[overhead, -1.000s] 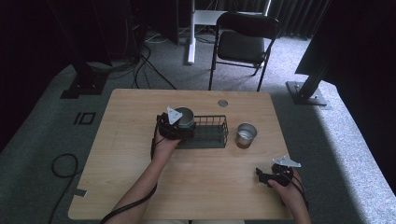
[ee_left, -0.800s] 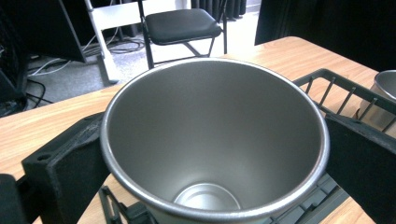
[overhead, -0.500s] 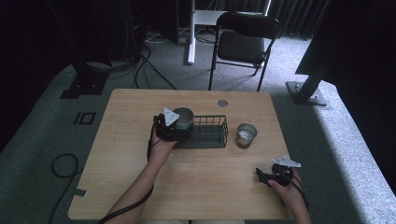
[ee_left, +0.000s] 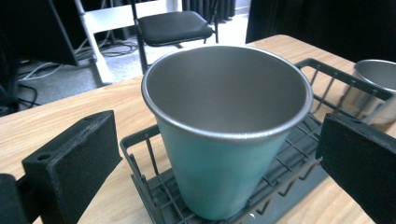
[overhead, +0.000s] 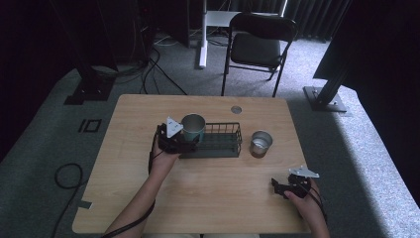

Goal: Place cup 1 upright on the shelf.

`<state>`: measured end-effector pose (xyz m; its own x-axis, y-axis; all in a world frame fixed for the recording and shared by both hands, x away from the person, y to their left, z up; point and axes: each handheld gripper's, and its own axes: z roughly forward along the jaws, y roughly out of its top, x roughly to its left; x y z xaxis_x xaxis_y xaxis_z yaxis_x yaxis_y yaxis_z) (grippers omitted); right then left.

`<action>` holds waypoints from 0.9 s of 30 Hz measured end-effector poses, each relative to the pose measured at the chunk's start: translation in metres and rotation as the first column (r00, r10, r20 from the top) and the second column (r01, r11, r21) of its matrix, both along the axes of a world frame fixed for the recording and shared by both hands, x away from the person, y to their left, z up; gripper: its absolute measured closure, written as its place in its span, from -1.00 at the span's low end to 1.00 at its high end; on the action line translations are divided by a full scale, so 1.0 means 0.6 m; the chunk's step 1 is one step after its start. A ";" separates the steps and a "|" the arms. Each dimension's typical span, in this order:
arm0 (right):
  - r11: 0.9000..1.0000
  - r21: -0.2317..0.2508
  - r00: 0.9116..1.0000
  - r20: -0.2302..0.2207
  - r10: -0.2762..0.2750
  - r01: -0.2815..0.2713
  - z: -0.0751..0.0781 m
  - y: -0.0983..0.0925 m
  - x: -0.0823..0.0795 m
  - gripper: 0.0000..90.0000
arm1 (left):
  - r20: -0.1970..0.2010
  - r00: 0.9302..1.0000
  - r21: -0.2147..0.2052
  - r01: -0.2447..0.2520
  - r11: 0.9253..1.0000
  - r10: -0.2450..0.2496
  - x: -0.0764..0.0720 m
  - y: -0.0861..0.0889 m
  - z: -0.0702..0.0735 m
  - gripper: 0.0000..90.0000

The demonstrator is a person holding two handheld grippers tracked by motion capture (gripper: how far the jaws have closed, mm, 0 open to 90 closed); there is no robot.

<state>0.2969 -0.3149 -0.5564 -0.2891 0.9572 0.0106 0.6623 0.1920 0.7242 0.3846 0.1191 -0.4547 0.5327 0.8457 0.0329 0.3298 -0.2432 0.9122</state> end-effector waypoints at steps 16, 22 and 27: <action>1.000 0.001 1.000 0.000 -0.001 0.001 0.000 0.000 0.000 -0.72 | -0.001 0.998 0.008 0.068 0.998 -0.068 -0.031 0.040 0.005 -0.99; 1.000 0.000 1.000 0.000 0.000 0.000 0.000 0.000 0.000 -0.72 | -0.018 0.992 0.033 0.124 0.992 -0.123 -0.040 0.053 0.004 -0.99; 1.000 0.000 1.000 0.000 0.000 0.000 0.000 0.000 0.000 -0.72 | -0.023 0.993 0.040 0.115 0.993 -0.114 -0.047 0.068 0.001 -0.99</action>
<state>0.2968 -0.3148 -0.5564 -0.2888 0.9573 0.0109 0.6626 0.1916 0.7241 0.3562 0.1601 -0.4539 0.6267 0.7774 0.0543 0.3165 -0.3175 0.8939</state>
